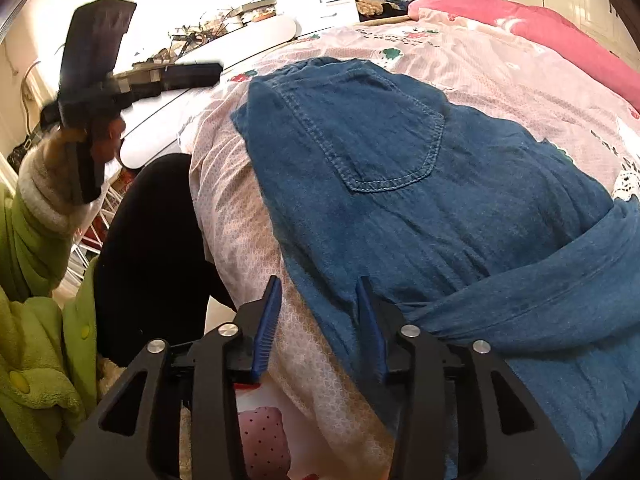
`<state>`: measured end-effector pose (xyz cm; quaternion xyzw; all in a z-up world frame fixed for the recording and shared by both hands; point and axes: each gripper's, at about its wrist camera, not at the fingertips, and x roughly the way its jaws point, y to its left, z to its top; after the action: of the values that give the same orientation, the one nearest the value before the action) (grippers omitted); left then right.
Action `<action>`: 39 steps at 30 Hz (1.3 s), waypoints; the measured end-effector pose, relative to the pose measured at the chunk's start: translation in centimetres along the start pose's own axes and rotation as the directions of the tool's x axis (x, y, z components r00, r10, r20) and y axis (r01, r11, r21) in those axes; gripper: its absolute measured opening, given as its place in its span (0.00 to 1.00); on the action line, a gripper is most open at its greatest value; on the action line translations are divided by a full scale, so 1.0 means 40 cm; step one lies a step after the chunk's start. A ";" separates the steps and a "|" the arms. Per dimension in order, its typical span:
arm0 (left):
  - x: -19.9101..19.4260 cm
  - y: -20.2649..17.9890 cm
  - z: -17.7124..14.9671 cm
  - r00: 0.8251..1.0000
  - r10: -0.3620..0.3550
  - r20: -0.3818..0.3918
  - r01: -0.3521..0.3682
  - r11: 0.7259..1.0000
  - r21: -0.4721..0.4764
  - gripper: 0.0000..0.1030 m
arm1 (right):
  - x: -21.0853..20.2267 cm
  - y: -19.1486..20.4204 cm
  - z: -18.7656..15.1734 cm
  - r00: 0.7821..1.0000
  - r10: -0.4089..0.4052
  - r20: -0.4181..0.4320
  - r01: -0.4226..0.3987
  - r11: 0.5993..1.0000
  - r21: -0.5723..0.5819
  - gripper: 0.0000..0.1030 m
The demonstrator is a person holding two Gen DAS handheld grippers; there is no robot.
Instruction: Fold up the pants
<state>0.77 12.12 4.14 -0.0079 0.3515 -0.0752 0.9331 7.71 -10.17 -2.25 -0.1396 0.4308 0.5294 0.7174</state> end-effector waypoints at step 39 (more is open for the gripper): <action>0.147 -0.242 0.030 0.986 -0.108 -0.127 0.130 0.975 0.183 0.81 | -0.285 -0.328 0.045 0.911 -0.395 0.117 0.327 0.866 0.378 0.67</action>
<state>4.63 1.66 1.85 0.0648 0.3955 -0.1646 0.9013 19.33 -21.52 4.20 -0.0368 0.4133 0.3107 0.8551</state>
